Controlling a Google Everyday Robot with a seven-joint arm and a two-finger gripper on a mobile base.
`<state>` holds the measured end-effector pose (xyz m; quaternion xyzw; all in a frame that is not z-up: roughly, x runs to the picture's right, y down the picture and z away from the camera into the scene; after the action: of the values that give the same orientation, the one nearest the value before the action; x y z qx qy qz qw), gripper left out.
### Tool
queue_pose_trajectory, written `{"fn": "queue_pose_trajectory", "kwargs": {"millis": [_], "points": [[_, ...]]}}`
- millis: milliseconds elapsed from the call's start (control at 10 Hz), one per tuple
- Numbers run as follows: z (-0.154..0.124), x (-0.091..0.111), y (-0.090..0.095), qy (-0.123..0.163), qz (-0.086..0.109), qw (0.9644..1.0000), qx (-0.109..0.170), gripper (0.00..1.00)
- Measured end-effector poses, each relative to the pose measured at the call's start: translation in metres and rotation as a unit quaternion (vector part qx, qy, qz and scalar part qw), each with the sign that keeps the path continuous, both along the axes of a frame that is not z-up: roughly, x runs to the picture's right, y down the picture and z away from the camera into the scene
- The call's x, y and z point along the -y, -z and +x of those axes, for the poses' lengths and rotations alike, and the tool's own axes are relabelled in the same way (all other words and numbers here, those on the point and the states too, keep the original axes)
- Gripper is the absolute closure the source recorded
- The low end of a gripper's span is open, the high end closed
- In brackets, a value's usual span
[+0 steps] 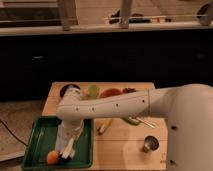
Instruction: Place brush in tray
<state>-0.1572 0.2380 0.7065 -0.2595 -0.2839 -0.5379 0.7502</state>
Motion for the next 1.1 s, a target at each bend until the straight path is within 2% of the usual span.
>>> {"fn": "queue_pose_trajectory", "kwargs": {"millis": [100, 200, 300, 400, 500, 1100], "points": [[-0.0022, -0.0007, 0.0003, 0.001, 0.000, 1.0000, 0.003, 0.52], [-0.0019, -0.0010, 0.0001, 0.001, 0.000, 1.0000, 0.004, 0.44], [-0.0007, -0.0013, -0.0006, 0.001, 0.000, 1.0000, 0.004, 0.32], [-0.0014, -0.0018, -0.0006, 0.002, 0.000, 1.0000, 0.006, 0.24], [-0.0031, -0.0024, -0.0003, 0.002, 0.000, 1.0000, 0.009, 0.20], [-0.0042, 0.0045, 0.0025, -0.004, 0.006, 0.9997, 0.024, 0.20]]}}
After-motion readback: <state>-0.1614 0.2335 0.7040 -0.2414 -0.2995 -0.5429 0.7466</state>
